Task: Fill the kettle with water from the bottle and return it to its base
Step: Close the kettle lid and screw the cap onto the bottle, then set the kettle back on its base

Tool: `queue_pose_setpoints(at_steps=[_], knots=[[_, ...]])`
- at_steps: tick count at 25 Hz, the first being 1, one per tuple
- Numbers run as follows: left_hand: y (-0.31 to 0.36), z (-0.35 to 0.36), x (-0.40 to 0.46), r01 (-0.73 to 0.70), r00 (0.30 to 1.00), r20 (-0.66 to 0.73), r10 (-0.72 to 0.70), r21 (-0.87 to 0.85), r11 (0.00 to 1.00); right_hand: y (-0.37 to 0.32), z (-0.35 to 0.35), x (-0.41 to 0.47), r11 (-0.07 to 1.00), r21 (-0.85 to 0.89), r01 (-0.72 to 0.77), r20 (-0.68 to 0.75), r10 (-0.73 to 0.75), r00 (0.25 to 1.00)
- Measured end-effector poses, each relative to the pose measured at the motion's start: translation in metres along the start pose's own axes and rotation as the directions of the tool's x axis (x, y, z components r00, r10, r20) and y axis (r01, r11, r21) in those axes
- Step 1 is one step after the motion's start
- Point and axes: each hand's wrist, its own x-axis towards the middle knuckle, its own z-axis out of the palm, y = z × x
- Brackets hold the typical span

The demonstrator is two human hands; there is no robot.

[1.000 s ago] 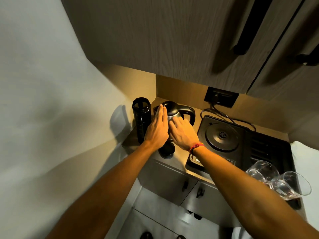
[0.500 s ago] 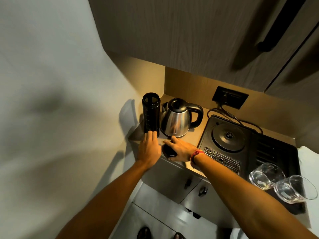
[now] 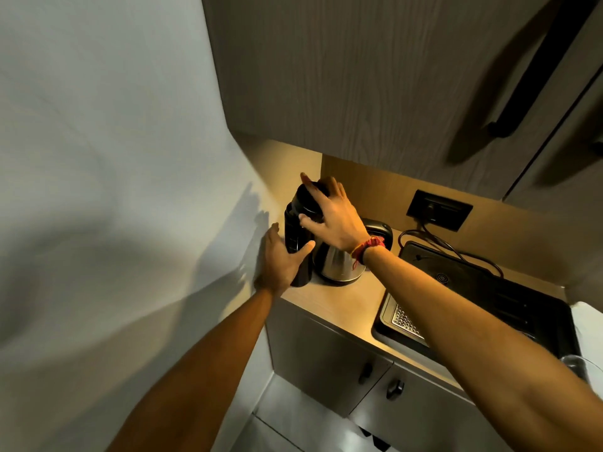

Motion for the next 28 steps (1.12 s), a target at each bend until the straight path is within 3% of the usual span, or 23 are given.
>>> queue_pose_setpoints(at_steps=[4, 10, 13, 16, 17, 19, 21, 23, 24, 26, 28], knots=[[0.018, 0.005, 0.013, -0.010, 1.000, 0.010, 0.012, -0.142, 0.990, -0.008, 0.004, 0.022, 0.995, -0.095, 0.024, 0.201, -0.004, 0.979], [0.018, -0.003, 0.012, -0.065, 0.997, 0.021, 0.069, -0.138, 0.988, -0.014, 0.015, 0.024, 0.974, -0.216, 0.067, 0.155, -0.034, 0.987], [0.022, -0.001, 0.006, -0.027, 1.000, -0.001, 0.028, 0.035, 0.999, -0.013, 0.017, 0.020, 0.971, -0.236, 0.040, 0.131, -0.009, 0.991], [0.021, 0.003, -0.015, 0.079, 0.987, -0.151, -0.053, 0.175, 0.981, 0.007, 0.010, -0.003, 0.997, -0.044, -0.056, 0.076, 0.059, 0.995], [0.019, 0.006, -0.022, 0.034, 0.994, -0.110, -0.009, 0.223, 0.974, 0.022, 0.006, -0.015, 0.995, -0.003, -0.102, 0.043, 0.102, 0.994], [0.018, 0.014, -0.036, -0.227, 0.971, 0.150, 0.186, 0.328, 0.917, 0.058, -0.005, -0.041, 0.976, -0.033, -0.214, 0.050, 0.215, 0.975], [0.029, 0.030, -0.034, -0.530, 0.829, 0.390, 0.400, 0.323, 0.784, 0.091, -0.016, -0.060, 0.947, -0.168, -0.275, 0.123, 0.297, 0.947], [0.055, 0.050, -0.014, -0.685, 0.711, 0.499, 0.496, 0.328, 0.651, 0.106, -0.024, -0.063, 0.924, -0.257, -0.282, 0.203, 0.337, 0.919], [0.070, 0.061, -0.001, -0.702, 0.697, 0.518, 0.496, 0.349, 0.621, 0.108, -0.026, -0.060, 0.919, -0.261, -0.296, 0.250, 0.361, 0.899], [0.095, 0.075, 0.027, -0.629, 0.764, 0.514, 0.389, 0.460, 0.627, 0.106, -0.029, -0.051, 0.910, -0.240, -0.339, 0.308, 0.402, 0.862], [0.105, 0.082, 0.052, -0.467, 0.845, 0.522, 0.115, 0.616, 0.634, 0.105, -0.027, -0.047, 0.893, -0.231, -0.387, 0.289, 0.442, 0.849]])
